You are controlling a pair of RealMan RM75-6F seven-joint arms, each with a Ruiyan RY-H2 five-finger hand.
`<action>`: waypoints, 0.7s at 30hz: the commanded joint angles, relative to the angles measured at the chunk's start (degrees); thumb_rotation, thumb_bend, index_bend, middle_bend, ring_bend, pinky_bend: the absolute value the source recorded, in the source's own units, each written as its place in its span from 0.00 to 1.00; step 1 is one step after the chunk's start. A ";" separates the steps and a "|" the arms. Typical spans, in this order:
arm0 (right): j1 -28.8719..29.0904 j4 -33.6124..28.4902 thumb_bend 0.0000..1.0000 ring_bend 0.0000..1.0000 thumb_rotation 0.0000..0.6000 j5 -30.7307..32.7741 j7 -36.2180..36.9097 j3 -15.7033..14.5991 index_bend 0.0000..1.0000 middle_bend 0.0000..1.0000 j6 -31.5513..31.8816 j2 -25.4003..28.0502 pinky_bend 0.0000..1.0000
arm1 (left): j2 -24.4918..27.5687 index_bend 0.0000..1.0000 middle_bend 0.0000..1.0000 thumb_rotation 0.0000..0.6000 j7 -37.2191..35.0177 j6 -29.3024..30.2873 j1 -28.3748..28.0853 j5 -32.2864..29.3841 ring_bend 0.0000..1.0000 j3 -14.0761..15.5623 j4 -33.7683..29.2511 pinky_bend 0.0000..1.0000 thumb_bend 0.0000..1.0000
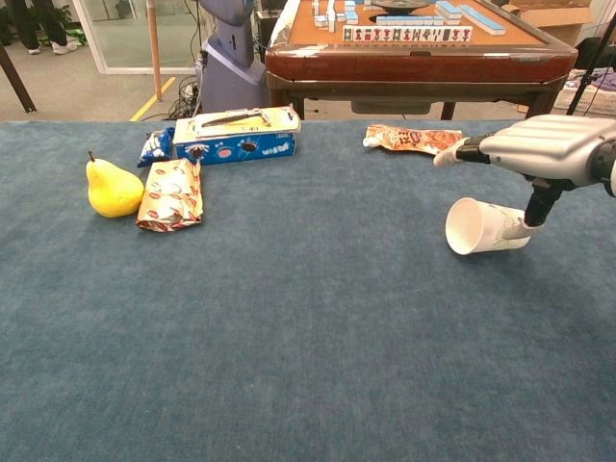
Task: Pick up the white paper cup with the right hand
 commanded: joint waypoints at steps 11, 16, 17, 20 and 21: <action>-4.89 2.60 0.16 0.13 1.00 -2.45 16.48 1.19 0.07 0.23 -0.44 2.02 0.13 | 0.21 0.25 0.22 1.00 -0.02 -0.35 -0.03 0.06 0.21 0.09 -0.50 0.18 0.20; -5.85 5.90 0.16 0.13 1.00 -4.70 20.59 0.77 0.08 0.23 -1.18 0.80 0.13 | 0.40 0.25 0.22 1.00 0.34 -0.24 -0.05 0.40 0.21 0.11 -1.10 0.18 0.20; -6.04 6.72 0.16 0.13 1.00 -5.13 21.43 0.73 0.08 0.23 -1.23 0.35 0.13 | 0.42 0.25 0.22 1.00 0.39 -0.24 -0.05 0.42 0.21 0.12 -1.20 0.18 0.20; -6.59 9.62 0.16 0.14 1.00 -6.28 24.49 0.59 0.10 0.24 -1.94 -1.41 0.13 | 0.38 0.25 0.22 1.00 0.62 -0.28 -0.07 0.41 0.21 0.10 -1.36 0.18 0.20; -6.72 10.40 0.16 0.14 1.00 -6.69 25.35 0.59 0.10 0.24 -2.04 -1.94 0.13 | 0.36 0.25 0.22 1.00 0.68 -0.30 -0.09 0.41 0.21 0.10 -1.40 0.18 0.20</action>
